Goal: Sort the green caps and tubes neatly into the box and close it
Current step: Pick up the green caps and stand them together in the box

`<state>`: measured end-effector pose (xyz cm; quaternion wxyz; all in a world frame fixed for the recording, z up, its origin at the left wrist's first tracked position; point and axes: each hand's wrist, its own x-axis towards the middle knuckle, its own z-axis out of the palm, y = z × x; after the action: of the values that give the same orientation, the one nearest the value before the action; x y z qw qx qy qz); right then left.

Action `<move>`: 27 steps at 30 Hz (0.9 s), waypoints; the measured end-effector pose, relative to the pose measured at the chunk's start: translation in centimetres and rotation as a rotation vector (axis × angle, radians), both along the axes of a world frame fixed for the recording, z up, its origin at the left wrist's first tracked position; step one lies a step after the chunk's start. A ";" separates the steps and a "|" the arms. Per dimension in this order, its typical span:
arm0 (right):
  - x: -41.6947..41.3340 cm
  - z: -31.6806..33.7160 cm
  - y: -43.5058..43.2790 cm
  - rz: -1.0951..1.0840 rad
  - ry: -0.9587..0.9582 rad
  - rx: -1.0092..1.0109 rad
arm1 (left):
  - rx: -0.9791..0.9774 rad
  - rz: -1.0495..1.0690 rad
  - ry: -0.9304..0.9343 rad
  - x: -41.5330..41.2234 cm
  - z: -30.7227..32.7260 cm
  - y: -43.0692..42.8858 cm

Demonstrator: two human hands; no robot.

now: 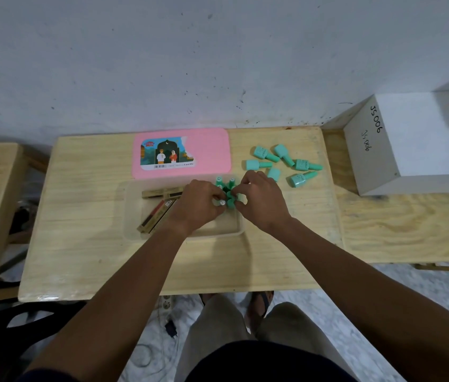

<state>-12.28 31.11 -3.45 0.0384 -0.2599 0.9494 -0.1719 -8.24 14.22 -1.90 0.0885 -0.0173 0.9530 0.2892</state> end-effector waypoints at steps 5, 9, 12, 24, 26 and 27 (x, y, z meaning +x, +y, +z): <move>0.0 0.1 0.0 -0.007 -0.016 0.005 | -0.047 -0.001 -0.001 -0.2 0.2 0.0; 0.0 0.1 0.0 -0.008 -0.016 0.009 | -0.093 0.093 0.027 -0.2 0.0 0.3; 0.0 0.0 0.0 0.001 -0.015 0.013 | -0.105 0.131 0.019 -0.2 0.0 0.6; 0.0 -0.1 0.2 -0.002 -0.008 -0.015 | -0.148 0.199 0.028 0.0 0.0 1.0; -0.2 0.0 0.5 0.007 -0.022 -0.026 | -0.168 0.197 0.019 0.1 0.2 1.1; -0.2 0.1 0.7 0.010 -0.029 -0.046 | -0.186 0.192 0.015 0.1 0.4 1.1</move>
<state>-12.51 31.81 -3.34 0.0470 -0.2628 0.9433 -0.1974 -8.14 15.31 -1.46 0.0514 -0.1143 0.9703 0.2070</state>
